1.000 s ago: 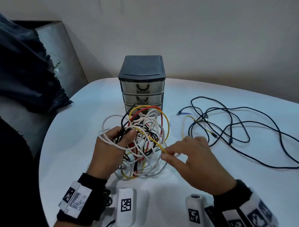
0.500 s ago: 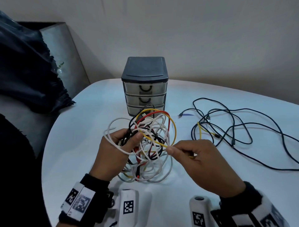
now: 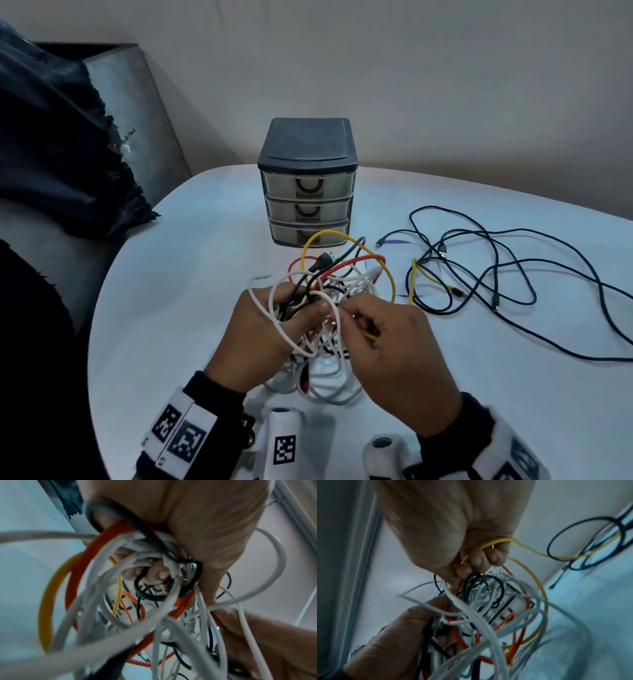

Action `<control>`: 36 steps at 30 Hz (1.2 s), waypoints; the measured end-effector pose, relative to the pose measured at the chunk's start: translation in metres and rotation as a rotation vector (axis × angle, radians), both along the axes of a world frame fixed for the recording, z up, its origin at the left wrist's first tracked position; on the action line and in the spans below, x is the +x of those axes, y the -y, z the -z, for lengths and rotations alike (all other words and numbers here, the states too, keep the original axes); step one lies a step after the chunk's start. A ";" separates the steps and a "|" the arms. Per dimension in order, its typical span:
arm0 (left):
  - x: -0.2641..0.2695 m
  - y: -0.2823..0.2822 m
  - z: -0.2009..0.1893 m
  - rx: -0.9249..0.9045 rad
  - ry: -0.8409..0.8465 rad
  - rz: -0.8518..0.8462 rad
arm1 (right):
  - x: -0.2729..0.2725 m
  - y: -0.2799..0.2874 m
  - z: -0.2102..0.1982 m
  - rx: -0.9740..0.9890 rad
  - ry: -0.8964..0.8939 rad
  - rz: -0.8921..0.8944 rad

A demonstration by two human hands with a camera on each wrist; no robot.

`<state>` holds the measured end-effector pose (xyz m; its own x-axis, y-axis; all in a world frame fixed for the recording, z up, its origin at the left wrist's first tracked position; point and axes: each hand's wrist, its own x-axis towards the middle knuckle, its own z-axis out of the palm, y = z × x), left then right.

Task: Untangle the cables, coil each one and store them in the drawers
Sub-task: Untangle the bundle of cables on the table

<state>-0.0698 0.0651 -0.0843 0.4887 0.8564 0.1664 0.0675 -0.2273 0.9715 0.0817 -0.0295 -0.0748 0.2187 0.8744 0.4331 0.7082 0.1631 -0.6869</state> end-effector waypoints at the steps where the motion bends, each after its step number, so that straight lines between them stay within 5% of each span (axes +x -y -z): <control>1: 0.000 0.000 0.000 0.011 -0.011 0.007 | -0.002 -0.001 0.000 0.003 -0.001 -0.012; 6: -0.004 0.000 -0.005 0.178 -0.085 0.027 | 0.015 -0.001 -0.027 0.320 -0.076 0.199; 9: -0.003 0.002 -0.013 0.271 -0.109 0.019 | 0.020 -0.011 -0.070 0.334 0.010 0.227; 14: -0.008 0.007 -0.027 0.496 -0.252 0.003 | 0.002 -0.036 -0.135 -0.272 0.944 -0.097; 17: -0.013 0.016 -0.031 0.607 -0.327 -0.041 | -0.017 -0.031 -0.149 -0.318 1.181 -0.216; 20: -0.021 0.022 -0.031 0.576 -0.303 -0.055 | -0.015 -0.029 -0.159 -0.237 1.197 -0.092; 23: -0.030 0.024 -0.034 0.581 -0.243 -0.069 | 0.018 -0.033 -0.186 -0.070 0.767 0.292; 25: -0.034 0.026 -0.039 0.610 -0.216 -0.071 | 0.030 -0.034 -0.191 -0.063 0.753 0.401; 29: -0.032 0.028 -0.037 0.668 -0.355 -0.085 | 0.001 -0.031 -0.160 -0.097 1.290 -0.107; 31: -0.029 0.027 -0.033 0.683 -0.429 -0.099 | -0.017 -0.026 -0.153 -0.265 1.472 -0.250; 36: -0.027 0.028 -0.037 0.737 -0.436 -0.137 | -0.020 -0.033 -0.153 -0.351 1.439 -0.312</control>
